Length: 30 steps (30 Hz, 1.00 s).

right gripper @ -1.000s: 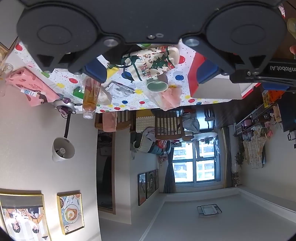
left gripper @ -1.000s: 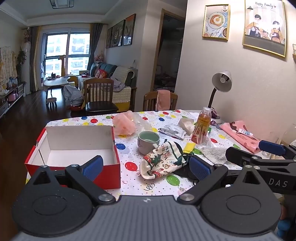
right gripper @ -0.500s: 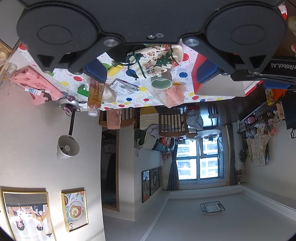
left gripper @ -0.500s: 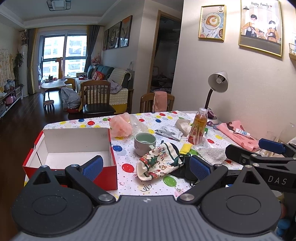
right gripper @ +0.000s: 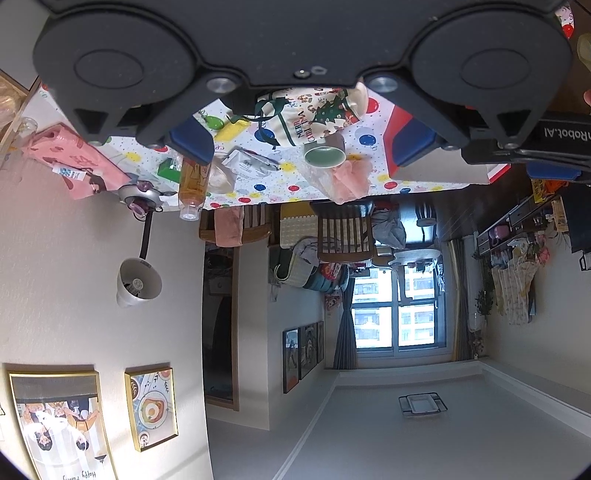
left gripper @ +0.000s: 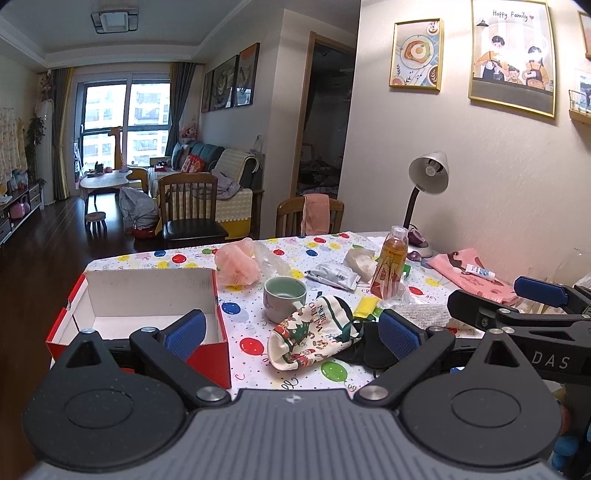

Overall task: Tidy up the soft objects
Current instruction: 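Move both tools toward the Christmas sock and black cloth on the table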

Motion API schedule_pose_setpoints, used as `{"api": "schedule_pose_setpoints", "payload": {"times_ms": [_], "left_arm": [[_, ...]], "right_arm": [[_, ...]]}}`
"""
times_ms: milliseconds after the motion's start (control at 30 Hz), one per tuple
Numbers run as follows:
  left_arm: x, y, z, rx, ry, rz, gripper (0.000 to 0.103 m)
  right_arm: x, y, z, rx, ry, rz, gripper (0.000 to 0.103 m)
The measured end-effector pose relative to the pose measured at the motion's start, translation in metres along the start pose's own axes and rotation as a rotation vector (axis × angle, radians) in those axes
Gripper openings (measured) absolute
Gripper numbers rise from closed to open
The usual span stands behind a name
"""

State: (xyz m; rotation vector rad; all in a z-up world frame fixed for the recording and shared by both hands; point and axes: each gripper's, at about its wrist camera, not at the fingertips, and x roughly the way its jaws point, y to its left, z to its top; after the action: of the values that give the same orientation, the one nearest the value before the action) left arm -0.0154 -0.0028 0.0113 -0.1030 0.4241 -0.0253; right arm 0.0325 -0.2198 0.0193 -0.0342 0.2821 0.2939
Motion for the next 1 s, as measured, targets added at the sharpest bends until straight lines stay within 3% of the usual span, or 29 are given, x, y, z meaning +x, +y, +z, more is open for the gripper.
{"api": "schedule_pose_setpoints", "payload": {"times_ms": [600, 800, 1000], "left_arm": [[0.01, -0.01, 0.01, 0.016, -0.052, -0.025, 0.101], [0.03, -0.016, 0.017, 0.0, -0.057, -0.034, 0.101], [0.069, -0.026, 0.025, -0.015, 0.001, -0.045, 0.101]], "right_arm": [[0.005, -0.006, 0.006, -0.028, -0.034, -0.011, 0.099], [0.018, -0.019, 0.007, -0.04, -0.035, 0.003, 0.099], [0.043, -0.051, 0.009, -0.026, -0.015, -0.008, 0.099]]}}
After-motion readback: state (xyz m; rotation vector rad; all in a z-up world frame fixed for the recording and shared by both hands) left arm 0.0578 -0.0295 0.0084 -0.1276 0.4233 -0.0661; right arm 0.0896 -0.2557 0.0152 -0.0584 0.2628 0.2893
